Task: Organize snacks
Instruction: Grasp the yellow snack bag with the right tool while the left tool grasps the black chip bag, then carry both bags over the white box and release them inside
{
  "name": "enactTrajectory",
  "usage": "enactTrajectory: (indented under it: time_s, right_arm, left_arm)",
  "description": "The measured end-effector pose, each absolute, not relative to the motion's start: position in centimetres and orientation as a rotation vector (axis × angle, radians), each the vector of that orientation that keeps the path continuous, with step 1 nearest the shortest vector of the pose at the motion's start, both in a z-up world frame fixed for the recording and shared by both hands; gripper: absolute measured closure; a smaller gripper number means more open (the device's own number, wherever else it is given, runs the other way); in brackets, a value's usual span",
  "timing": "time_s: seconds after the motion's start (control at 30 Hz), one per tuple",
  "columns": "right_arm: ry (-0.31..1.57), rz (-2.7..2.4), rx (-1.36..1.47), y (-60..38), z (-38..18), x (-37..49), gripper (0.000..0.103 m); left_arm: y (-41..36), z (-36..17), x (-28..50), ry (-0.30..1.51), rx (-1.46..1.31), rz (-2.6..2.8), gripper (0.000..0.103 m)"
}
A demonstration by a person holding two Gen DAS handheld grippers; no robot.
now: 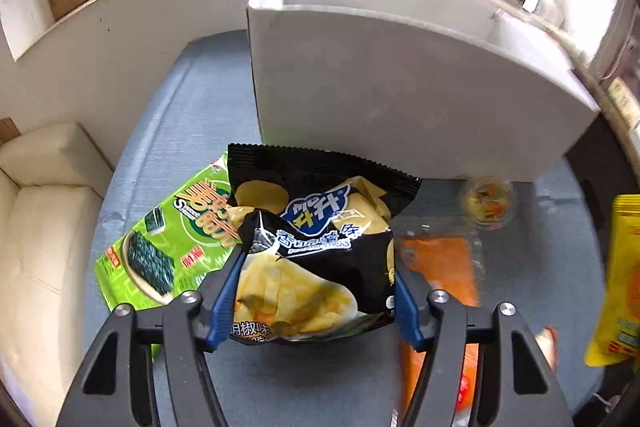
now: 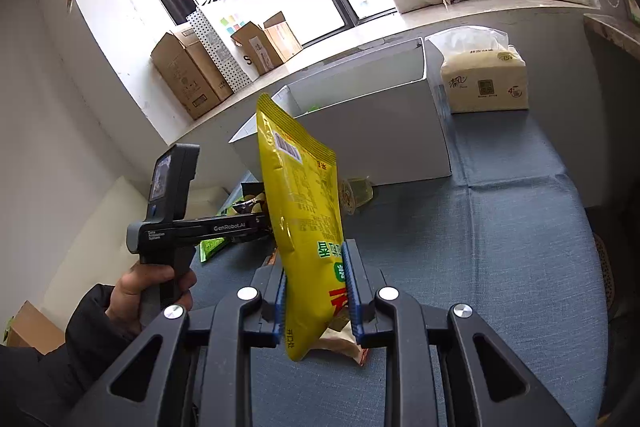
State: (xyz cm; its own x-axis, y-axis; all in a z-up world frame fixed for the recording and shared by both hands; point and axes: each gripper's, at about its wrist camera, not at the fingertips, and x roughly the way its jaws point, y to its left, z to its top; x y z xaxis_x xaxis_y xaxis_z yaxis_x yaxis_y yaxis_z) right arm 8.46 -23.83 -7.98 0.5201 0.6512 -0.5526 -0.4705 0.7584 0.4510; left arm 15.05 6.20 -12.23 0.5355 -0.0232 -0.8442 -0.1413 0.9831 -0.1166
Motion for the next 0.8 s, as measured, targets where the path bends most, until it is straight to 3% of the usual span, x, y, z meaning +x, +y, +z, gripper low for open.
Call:
enactTrajectory:
  time_s: [0.37, 0.57, 0.8]
  right_arm:
    - [0.736, 0.691, 0.255, -23.0, -6.5, 9.3, 0.077]
    - [0.642, 0.698, 0.208, -22.0, -2.0, 11.8, 0.077]
    - [0.609, 0.649, 0.221, -20.7, 1.5, 19.4, 0.077]
  left_arm:
    - [6.8, -2.0, 8.4, 0.776, -0.255, -0.065, 0.034]
    - [5.2, 3.5, 12.0, 0.726, -0.207, -0.08, 0.033]
    - [3.8, 5.0, 19.7, 0.728, -0.121, -0.076, 0.033]
